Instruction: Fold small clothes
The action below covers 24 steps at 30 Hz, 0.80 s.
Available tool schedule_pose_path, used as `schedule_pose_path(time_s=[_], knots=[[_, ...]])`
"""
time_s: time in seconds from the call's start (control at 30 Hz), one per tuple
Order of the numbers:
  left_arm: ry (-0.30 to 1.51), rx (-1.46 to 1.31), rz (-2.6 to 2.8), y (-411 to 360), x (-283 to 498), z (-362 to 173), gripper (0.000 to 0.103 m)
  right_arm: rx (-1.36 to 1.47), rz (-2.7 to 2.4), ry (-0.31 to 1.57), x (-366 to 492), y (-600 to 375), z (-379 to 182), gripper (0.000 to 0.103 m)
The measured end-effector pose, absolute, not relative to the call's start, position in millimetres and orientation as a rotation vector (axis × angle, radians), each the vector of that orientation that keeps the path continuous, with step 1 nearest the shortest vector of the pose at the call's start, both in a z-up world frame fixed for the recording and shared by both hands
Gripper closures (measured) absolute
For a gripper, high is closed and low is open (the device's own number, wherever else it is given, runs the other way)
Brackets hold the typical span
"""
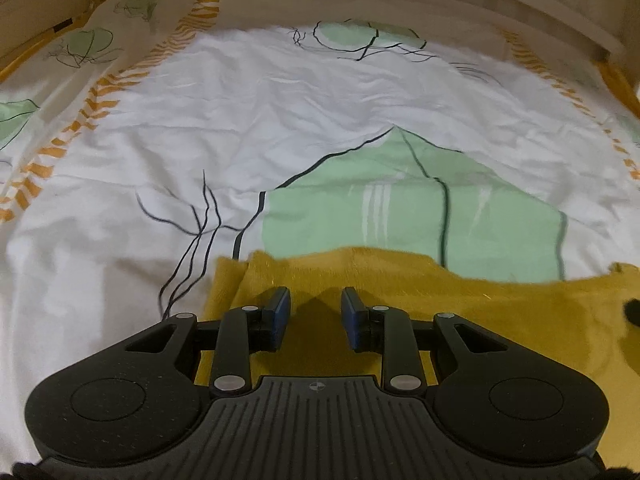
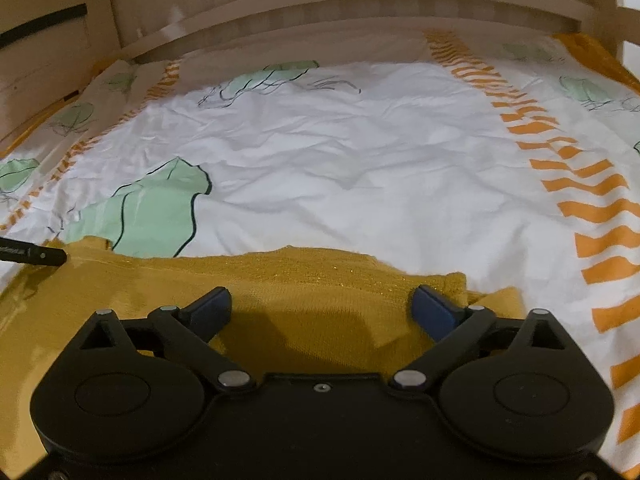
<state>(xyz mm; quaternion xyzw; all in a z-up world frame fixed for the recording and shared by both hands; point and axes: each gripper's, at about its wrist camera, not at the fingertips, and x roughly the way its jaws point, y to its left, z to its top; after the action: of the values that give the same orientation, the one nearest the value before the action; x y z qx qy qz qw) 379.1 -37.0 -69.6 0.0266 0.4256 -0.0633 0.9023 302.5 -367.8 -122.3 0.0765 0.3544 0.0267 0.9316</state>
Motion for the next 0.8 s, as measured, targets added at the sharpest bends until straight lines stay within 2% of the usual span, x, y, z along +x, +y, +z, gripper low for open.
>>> schedule_pose_path(time_s=[0.33, 0.5, 0.67, 0.8], knots=[[0.926, 0.043, -0.233, -35.2, 305.4, -45.5, 0.075, 0.18, 0.092, 0.729, 250.8, -384.6, -73.6, 0.003], [0.975, 0.053, -0.264, -41.8, 283.4, -57.0, 0.075, 0.139, 0.086, 0.857, 226.1, -388.1, -84.3, 0.003], [0.998, 0.089, -0.265, -45.9, 275.1, -77.2, 0.073, 0.288, 0.059, 0.985, 202.2, -403.8, -106.9, 0.003], [0.999, 0.082, -0.251, -48.8, 274.1, -77.6, 0.068, 0.394, 0.074, 0.97, 196.1, -412.0, -106.7, 0.0]])
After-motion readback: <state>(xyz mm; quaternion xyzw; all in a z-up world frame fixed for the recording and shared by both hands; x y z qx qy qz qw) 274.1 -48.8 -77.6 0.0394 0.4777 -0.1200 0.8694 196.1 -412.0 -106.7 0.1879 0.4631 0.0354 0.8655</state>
